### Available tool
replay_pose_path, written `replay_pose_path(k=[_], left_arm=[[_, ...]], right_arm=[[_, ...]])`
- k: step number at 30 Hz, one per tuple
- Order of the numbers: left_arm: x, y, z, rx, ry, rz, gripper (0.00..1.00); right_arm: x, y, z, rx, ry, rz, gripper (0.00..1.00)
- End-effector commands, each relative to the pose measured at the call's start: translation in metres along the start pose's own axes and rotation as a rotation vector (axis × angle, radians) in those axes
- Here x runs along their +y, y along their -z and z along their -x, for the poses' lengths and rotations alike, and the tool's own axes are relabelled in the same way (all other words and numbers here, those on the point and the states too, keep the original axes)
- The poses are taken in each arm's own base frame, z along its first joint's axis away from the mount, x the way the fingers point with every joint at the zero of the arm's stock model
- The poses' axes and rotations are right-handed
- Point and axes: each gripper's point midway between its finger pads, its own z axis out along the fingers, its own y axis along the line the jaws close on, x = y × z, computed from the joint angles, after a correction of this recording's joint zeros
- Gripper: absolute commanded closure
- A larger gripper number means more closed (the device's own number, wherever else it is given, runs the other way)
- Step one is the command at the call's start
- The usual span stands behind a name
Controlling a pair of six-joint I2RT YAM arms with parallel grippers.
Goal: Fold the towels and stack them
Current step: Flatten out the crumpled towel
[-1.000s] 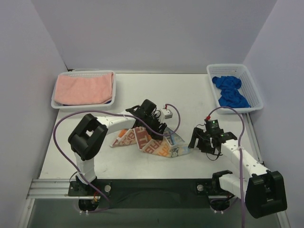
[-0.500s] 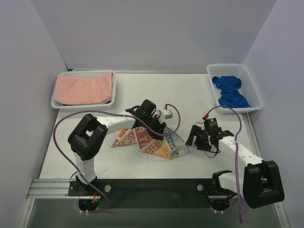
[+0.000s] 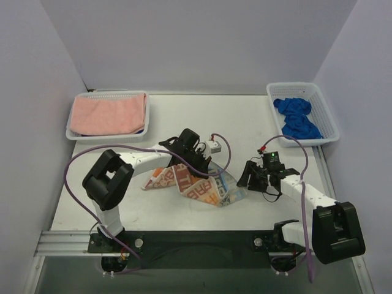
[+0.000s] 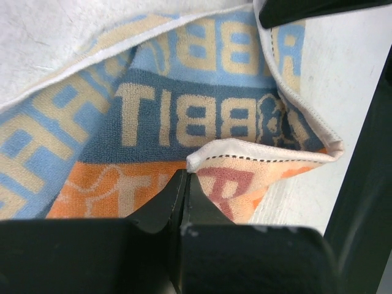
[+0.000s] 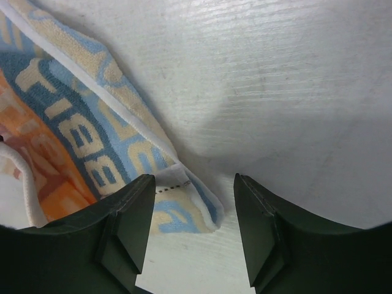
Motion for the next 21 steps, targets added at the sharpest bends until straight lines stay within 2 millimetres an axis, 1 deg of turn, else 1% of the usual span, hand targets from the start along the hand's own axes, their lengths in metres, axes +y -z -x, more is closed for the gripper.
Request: replay_pose_path(k=[1,5,8,10,13,14,15,17,20,21], left_arm=[[-0.004,0.021,0.031,-0.095,-0.024,0.035,1.00],[0.003,0.028,0.027,-0.098,0.035,0.101,1.00],[0.004,0.034,0.023,-0.096,0.053,0.134,1.00],[0.006,0.036,0.021,-0.102,0.097,0.161,1.00],[0.012,0.045,0.017,-0.108,0.136,0.211,1.00],[0.014,0.046,0.015,-0.103,0.148,0.224,1.00],[0.018,0.048,0.011,-0.098,0.164,0.232,1.00],[0.022,0.052,0.009,-0.103,0.188,0.254,1.00],[0.030,0.057,0.007,-0.108,0.219,0.277,1.00],[0.031,0.057,0.007,-0.109,0.223,0.284,1.00]], right_arm=[[0.004,0.001,-0.014,0.049,0.030,0.054,0.46],[0.013,0.004,-0.012,0.041,0.063,0.107,0.47],[0.021,0.006,-0.010,0.041,0.080,0.153,0.50],[0.024,0.007,-0.010,0.039,0.090,0.168,0.50],[0.029,0.009,-0.007,0.029,0.099,0.189,0.55],[0.030,0.010,-0.007,0.027,0.101,0.197,0.60],[0.031,0.011,-0.006,0.025,0.104,0.203,0.61],[0.034,0.012,-0.005,0.019,0.112,0.213,0.63],[0.037,0.013,-0.003,0.014,0.123,0.230,0.76],[0.039,0.014,-0.003,0.012,0.123,0.243,0.84]])
